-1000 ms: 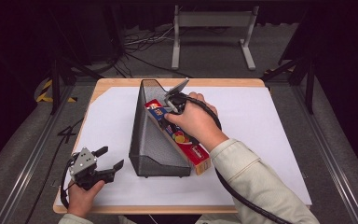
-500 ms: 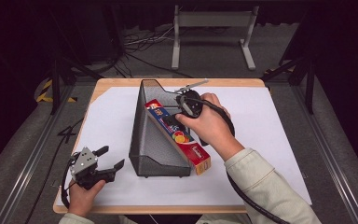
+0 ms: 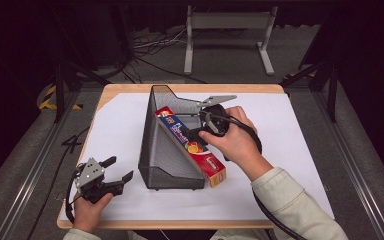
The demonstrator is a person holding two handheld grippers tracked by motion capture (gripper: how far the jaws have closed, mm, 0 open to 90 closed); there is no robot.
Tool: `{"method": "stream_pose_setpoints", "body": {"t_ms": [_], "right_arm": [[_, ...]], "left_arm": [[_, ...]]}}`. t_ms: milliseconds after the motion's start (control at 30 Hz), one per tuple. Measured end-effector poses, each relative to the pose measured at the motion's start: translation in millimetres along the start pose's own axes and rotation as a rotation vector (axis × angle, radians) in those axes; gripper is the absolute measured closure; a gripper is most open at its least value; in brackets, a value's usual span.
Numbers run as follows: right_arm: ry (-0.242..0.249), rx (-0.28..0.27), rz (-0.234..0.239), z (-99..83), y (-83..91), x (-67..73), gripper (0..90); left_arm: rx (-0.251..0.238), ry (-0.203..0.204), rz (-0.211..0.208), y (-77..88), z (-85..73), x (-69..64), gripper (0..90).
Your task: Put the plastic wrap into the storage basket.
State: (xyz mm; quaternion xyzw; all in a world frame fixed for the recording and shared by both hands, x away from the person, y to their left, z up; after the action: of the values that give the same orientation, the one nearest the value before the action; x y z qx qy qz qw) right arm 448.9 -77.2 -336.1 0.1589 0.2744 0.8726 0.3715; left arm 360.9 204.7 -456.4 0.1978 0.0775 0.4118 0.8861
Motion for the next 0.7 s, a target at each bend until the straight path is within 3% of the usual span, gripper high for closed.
{"method": "stream_pose_setpoints", "body": {"t_ms": [333,567,600,700], "right_arm": [[-0.043,-0.052,-0.018,-11.9,33.3,-26.2,19.4],[-0.063,-0.068,-0.065,-27.7,53.8,-48.6,19.4],[-0.071,-0.079,-0.08,-33.8,62.8,-57.2,19.4],[-0.073,-0.078,-0.093,-39.1,69.7,-62.6,19.4]], "left_arm": [[0.007,-0.001,-0.002,-1.9,0.2,-1.8,22.2],[0.008,-0.004,-0.002,-1.9,-0.2,-1.8,22.2],[0.008,-0.003,-0.001,-2.0,-0.3,-1.6,22.2],[0.009,-0.002,-0.001,-2.1,-0.4,-1.6,22.2]]}}
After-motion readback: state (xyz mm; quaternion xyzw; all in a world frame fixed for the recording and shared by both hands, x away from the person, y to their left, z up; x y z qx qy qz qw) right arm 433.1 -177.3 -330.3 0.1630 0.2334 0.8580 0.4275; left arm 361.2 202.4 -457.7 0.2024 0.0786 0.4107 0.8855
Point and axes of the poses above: each handheld gripper's, and its own axes: y roughly backward along the jaws, z roughly out of its top, x roughly to its left, the point moved 6 cm from there along -y, roughly forward along the jaws, and after that the axes turned 1 degree about -y, right-handed, at the moved point
